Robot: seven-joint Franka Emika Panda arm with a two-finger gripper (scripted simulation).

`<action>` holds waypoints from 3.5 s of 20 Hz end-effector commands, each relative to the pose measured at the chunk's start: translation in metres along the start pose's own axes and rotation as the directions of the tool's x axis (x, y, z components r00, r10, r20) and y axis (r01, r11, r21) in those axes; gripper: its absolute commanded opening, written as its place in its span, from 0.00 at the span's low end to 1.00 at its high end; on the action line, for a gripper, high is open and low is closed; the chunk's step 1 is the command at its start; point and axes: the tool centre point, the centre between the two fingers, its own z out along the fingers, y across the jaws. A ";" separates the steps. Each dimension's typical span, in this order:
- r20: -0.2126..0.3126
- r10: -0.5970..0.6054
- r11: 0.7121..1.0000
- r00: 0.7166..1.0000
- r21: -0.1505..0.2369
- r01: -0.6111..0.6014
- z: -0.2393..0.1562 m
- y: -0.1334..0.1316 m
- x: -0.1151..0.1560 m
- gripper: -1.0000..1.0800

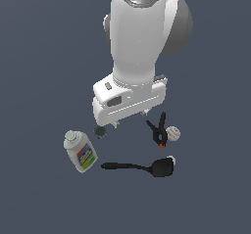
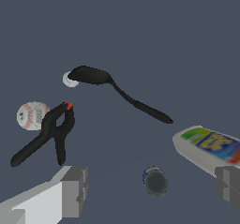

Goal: Pick up a designated object from a clutter of objects.

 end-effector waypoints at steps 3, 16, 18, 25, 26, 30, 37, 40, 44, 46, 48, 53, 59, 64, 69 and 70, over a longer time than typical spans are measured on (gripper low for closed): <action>0.010 -0.133 0.991 0.991 0.000 0.133 0.023 0.002 0.015 0.96; 0.024 -0.488 0.873 0.873 0.021 0.487 0.096 0.005 0.050 0.96; 0.023 -0.537 0.843 0.843 0.026 0.537 0.108 0.005 0.055 0.96; 0.016 -0.690 0.724 0.724 0.043 0.688 0.151 0.003 0.068 0.96; 0.014 -0.707 0.707 0.708 0.045 0.705 0.156 0.003 0.069 0.96; 0.008 -0.761 0.648 0.649 0.051 0.760 0.174 0.002 0.074 0.96; 0.000 -0.813 0.581 0.582 0.058 0.812 0.194 0.000 0.078 0.96; -0.002 -0.822 0.569 0.570 0.059 0.820 0.197 0.000 0.079 0.96; -0.002 -0.821 0.570 0.572 0.059 0.819 0.198 0.000 0.078 0.96; -0.002 -0.821 0.570 0.572 0.059 0.819 0.201 0.000 0.078 0.96; -0.002 -0.821 0.569 0.571 0.059 0.820 0.208 -0.001 0.078 0.96; -0.002 -0.823 0.567 0.568 0.059 0.821 0.236 -0.002 0.076 0.96; -0.002 -0.823 0.566 0.567 0.059 0.822 0.249 -0.002 0.076 0.96; -0.002 -0.823 0.566 0.567 0.059 0.822 0.248 -0.002 0.077 0.00; -0.002 -0.823 0.566 0.567 0.059 0.822 0.248 -0.002 0.077 0.00; -0.002 -0.823 0.566 0.567 0.059 0.822 0.248 -0.002 0.077 0.00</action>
